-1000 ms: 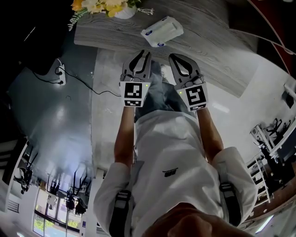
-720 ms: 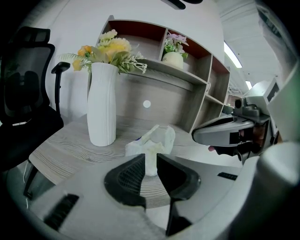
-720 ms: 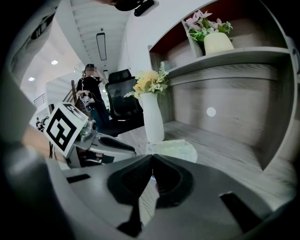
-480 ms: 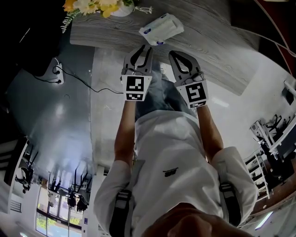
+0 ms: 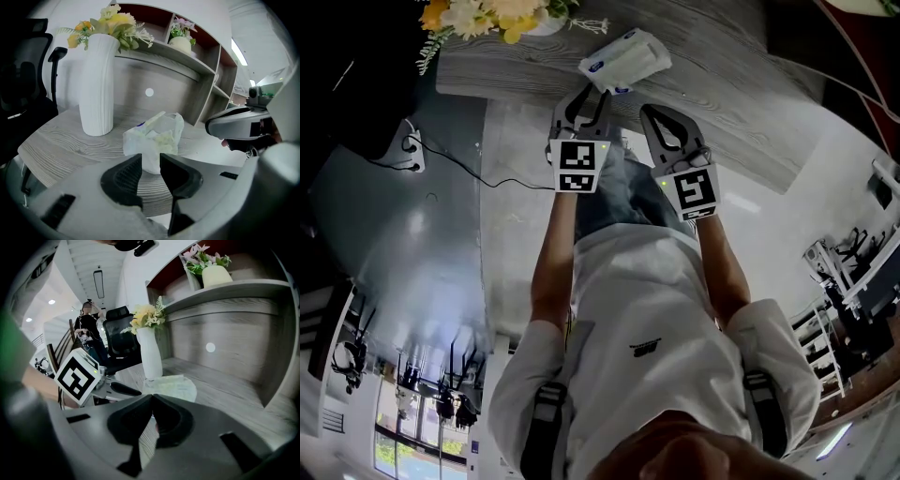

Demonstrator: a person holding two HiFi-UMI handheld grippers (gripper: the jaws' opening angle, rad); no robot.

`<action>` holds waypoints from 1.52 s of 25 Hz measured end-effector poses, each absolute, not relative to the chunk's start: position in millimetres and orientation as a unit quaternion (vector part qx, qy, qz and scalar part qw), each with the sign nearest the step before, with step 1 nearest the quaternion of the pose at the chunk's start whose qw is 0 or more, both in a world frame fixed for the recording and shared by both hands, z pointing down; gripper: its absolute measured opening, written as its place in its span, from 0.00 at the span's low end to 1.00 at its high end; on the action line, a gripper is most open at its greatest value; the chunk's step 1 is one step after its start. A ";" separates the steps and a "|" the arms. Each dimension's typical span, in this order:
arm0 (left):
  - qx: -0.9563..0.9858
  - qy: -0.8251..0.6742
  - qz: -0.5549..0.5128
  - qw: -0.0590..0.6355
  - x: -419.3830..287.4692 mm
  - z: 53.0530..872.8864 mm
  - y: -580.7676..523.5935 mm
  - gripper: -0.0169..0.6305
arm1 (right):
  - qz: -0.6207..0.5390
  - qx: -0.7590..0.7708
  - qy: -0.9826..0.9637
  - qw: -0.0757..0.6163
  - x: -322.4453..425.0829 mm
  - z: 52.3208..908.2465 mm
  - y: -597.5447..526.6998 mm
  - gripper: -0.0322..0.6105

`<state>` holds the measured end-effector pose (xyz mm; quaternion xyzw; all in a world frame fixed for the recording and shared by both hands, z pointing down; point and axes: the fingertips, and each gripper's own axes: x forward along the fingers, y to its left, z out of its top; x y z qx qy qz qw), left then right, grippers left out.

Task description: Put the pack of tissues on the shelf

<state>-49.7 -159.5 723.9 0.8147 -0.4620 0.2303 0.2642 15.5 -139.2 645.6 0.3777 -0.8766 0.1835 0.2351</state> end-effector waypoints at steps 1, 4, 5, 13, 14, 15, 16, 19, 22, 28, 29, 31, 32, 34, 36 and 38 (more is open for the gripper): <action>0.813 -0.462 0.234 0.266 -49.7 726.2 -160.9 0.22 | 0.184 0.379 -0.876 0.235 15.7 645.9 -139.9 0.09; 0.806 -0.467 0.246 0.269 -50.9 732.7 -164.2 0.20 | 0.185 0.382 -0.874 0.236 17.4 646.2 -142.2 0.09; 0.804 -0.469 0.248 0.268 -51.3 733.7 -165.2 0.18 | 0.185 0.383 -0.874 0.237 18.1 646.2 -143.1 0.09; 0.802 -0.478 0.246 0.260 -54.7 728.5 -171.5 0.10 | 0.180 0.388 -0.872 0.236 19.0 641.1 -151.5 0.09; 0.803 -0.479 0.244 0.259 -55.3 726.6 -172.2 0.09 | 0.180 0.389 -0.872 0.236 18.9 640.5 -152.1 0.09; 0.803 -0.479 0.242 0.258 -55.8 724.5 -172.9 0.09 | 0.180 0.389 -0.872 0.236 18.9 639.9 -152.7 0.09; 0.803 -0.480 0.241 0.257 -56.4 722.1 -173.8 0.09 | 0.180 0.390 -0.872 0.236 18.7 638.8 -153.5 0.09; 0.805 -0.482 0.235 0.255 -58.1 712.2 -176.8 0.09 | 0.175 0.390 -0.873 0.234 17.5 632.7 -156.9 0.09; 0.806 -0.484 0.229 0.251 -60.4 699.9 -180.6 0.09 | 0.169 0.391 -0.875 0.232 15.7 624.3 -161.6 0.09; 0.808 -0.489 0.221 0.244 -68.4 675.6 -185.9 0.08 | 0.154 0.393 -0.878 0.226 10.9 603.0 -169.1 0.09; 0.808 -0.490 0.219 0.243 -70.2 670.5 -186.6 0.08 | 0.151 0.393 -0.878 0.226 10.2 598.8 -169.8 0.09; 0.808 -0.493 0.215 0.239 -74.2 660.1 -187.9 0.08 | 0.146 0.393 -0.879 0.225 8.7 590.2 -170.5 0.09; 0.808 -0.495 0.213 0.238 -76.1 654.7 -188.3 0.08 | 0.143 0.393 -0.880 0.225 8.1 585.6 -170.6 0.09; 0.808 -0.498 0.207 0.237 -79.9 643.4 -188.6 0.08 | 0.136 0.394 -0.881 0.223 6.9 575.2 -171.3 0.09; 0.808 -0.501 0.201 0.235 -84.0 631.9 -188.2 0.08 | 0.129 0.395 -0.882 0.221 6.0 564.9 -171.8 0.09; 0.810 -0.503 0.195 0.231 -87.6 620.7 -188.0 0.08 | 0.125 0.397 -0.882 0.221 6.0 557.0 -171.9 0.09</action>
